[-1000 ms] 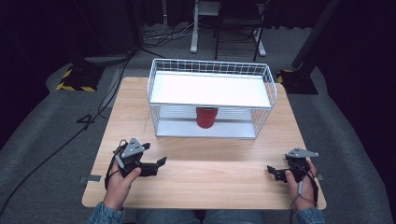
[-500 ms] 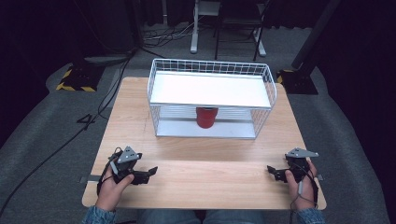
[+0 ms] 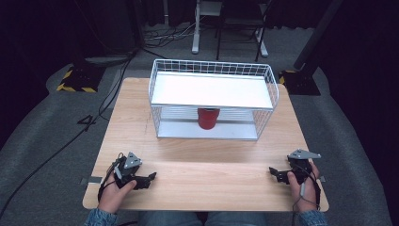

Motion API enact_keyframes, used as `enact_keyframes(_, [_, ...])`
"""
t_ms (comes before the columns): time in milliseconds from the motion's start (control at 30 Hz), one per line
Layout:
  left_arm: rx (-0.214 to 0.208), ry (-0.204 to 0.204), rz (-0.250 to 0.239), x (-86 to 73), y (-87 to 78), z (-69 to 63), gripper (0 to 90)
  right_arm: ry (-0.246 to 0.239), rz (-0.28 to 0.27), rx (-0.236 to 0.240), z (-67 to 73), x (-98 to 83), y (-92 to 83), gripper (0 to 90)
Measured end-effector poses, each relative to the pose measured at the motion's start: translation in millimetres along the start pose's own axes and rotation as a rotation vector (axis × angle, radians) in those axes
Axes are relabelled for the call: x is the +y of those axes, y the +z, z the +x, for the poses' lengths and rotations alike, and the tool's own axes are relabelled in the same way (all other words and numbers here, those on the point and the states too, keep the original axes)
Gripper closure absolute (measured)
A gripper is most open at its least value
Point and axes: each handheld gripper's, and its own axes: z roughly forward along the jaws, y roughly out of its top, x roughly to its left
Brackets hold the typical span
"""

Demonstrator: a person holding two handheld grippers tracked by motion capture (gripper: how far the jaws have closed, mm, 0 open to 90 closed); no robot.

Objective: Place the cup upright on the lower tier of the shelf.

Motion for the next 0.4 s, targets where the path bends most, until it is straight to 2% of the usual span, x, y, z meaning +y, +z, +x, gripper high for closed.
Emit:
enact_keyframes(133, [0.013,0.011,0.007,0.5,0.3,0.4,14.2,0.000,0.000,0.000,0.0,0.0,0.0,0.3])
enact_keyframes(400, [0.030,-0.015,0.006,0.4,0.5,0.7,14.0,0.000,0.000,0.000,0.0,0.0,0.0,0.3])
